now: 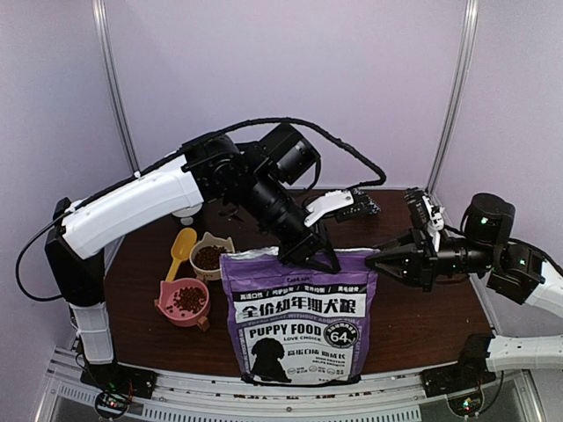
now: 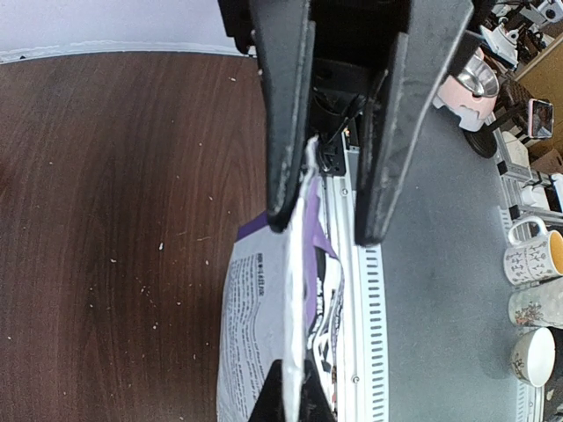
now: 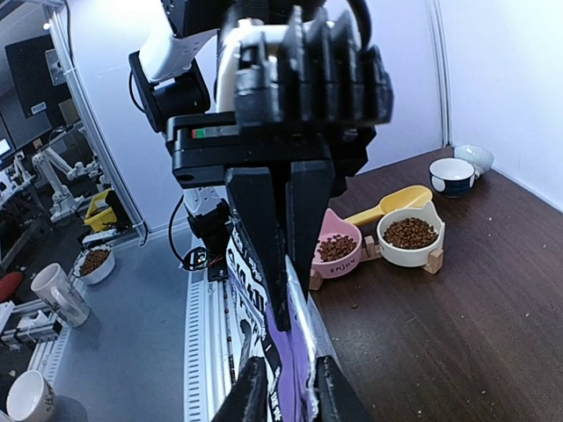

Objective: Serve the pet food

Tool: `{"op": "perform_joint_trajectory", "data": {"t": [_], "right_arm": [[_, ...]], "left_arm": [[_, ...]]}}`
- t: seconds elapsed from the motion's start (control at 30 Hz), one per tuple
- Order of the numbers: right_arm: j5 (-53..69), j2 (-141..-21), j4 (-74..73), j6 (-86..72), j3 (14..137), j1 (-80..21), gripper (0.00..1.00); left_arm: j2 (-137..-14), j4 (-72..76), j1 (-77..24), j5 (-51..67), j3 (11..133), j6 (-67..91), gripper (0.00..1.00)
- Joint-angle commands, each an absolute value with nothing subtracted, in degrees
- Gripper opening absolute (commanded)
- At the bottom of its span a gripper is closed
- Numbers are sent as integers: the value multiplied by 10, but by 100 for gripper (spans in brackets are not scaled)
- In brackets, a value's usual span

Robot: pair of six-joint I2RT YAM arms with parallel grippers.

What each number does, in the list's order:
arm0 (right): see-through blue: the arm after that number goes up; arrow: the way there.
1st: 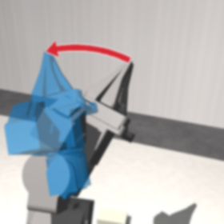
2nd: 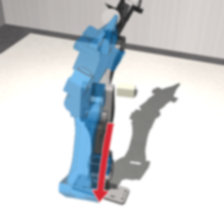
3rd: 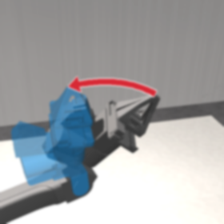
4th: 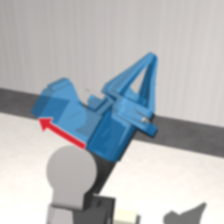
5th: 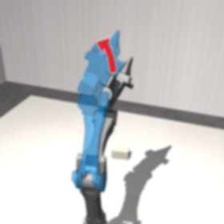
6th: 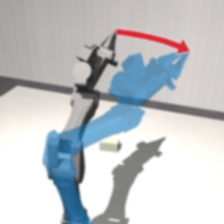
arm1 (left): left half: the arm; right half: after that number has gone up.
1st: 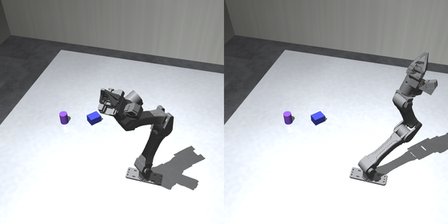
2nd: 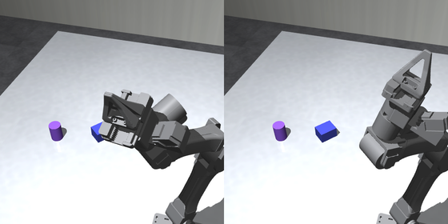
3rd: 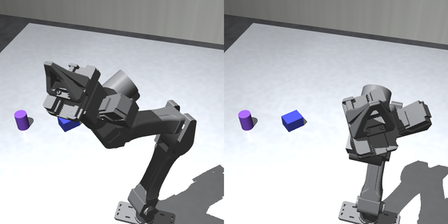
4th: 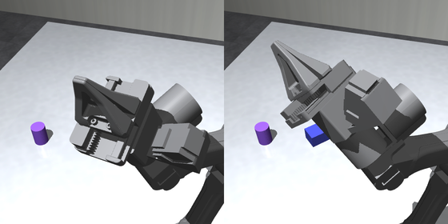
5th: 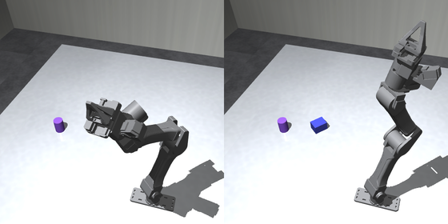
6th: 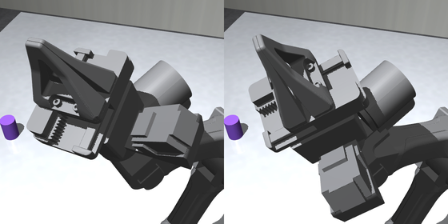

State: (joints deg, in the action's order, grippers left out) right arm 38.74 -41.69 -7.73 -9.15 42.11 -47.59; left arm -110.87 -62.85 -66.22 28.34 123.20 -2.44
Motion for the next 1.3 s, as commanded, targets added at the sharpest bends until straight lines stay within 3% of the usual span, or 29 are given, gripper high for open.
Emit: {"op": "perform_joint_trajectory", "data": {"t": [0.0, 0.17, 0.23, 0.37, 0.57, 0.77, 0.93, 1.03, 1.2, 1.27], "right_arm": [[387, -426, -81, -88, 420, -472, 17], [387, -432, -82, -87, 424, -472, 0], [388, -431, -80, -87, 424, -472, 0], [394, -426, -70, -89, 422, -472, 0], [400, -426, -66, -88, 425, -471, 0], [402, -427, -65, -86, 425, -471, 0], [402, -427, -63, -85, 426, -471, 0], [402, -426, -63, -84, 426, -471, 0], [399, -425, -68, -83, 430, -470, 0], [395, -420, -71, -81, 431, -469, 0]], "left_arm": [[-1102, -613, -661, 295, 1250, -24, 0], [-1102, -610, -661, 297, 1253, -23, 0], [-1102, -603, -661, 301, 1253, -21, 16], [-1112, -592, -661, 307, 1263, -17, 35], [-1147, -592, -661, 320, 1307, -14, 44], [-1163, -592, -662, 318, 1321, -19, 41], [-1164, -592, -662, 318, 1317, -23, 20], [-1164, -592, -662, 324, 1315, -25, 0], [-1163, -613, -662, 314, 1325, -35, 0], [-1160, -631, -662, 291, 1333, -41, 6]]}}
